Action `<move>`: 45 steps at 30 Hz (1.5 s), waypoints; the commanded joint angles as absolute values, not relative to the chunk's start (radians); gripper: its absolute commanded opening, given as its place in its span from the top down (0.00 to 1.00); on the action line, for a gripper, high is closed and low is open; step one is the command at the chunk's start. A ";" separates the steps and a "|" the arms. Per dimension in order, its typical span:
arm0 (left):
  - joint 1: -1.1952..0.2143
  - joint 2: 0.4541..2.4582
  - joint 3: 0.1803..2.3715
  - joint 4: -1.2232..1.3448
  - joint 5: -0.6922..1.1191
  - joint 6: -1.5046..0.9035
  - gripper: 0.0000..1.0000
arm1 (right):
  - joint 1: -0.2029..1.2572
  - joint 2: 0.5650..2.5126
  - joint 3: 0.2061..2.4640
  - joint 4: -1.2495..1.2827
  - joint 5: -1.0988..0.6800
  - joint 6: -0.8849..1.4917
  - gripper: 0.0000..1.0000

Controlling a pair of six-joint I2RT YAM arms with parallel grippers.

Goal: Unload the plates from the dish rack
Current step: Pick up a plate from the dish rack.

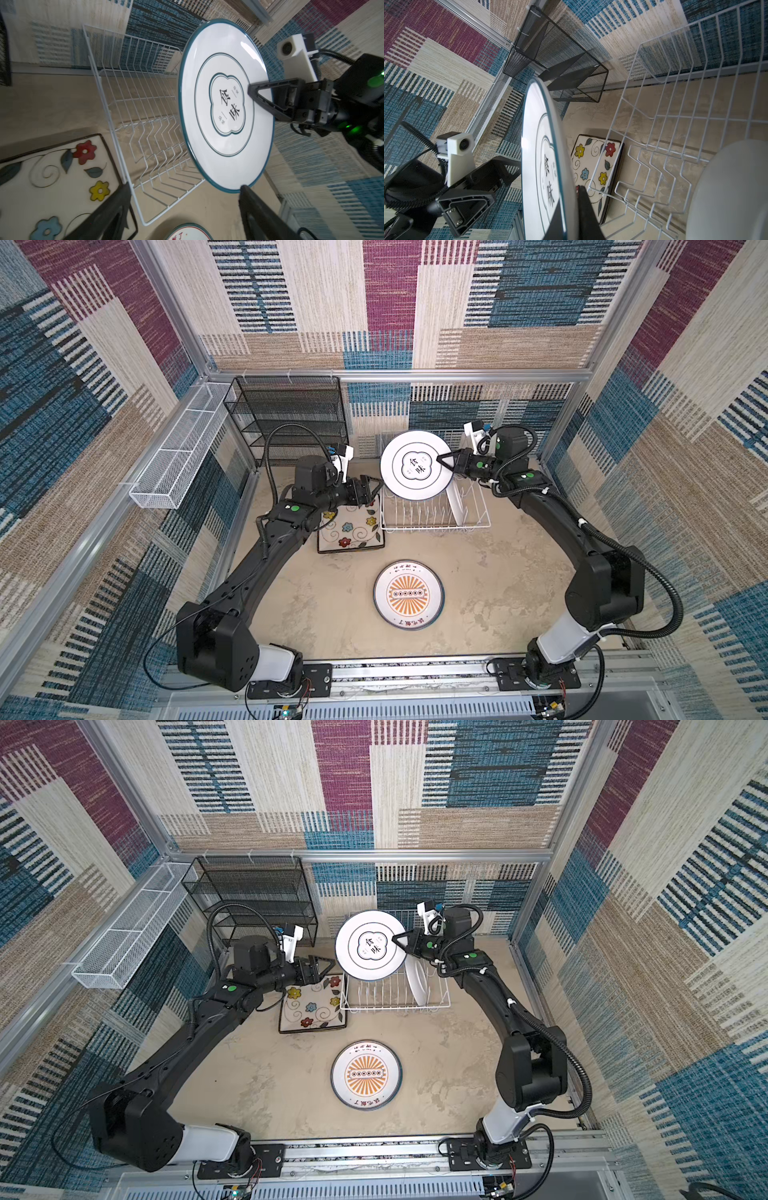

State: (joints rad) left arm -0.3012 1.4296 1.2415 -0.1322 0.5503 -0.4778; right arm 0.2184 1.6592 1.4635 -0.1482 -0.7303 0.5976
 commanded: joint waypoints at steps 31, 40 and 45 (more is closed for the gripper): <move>-0.293 1.673 1.309 0.262 0.889 -0.902 1.00 | 0.224 1.687 1.459 -0.121 -0.828 0.513 0.77; -0.280 1.566 1.298 0.079 0.858 -0.818 1.00 | 0.224 1.553 1.424 -0.164 -0.550 0.306 0.20; -0.270 1.481 1.277 -0.103 0.817 -0.751 1.00 | 0.224 1.432 1.325 -0.132 -0.444 0.157 0.00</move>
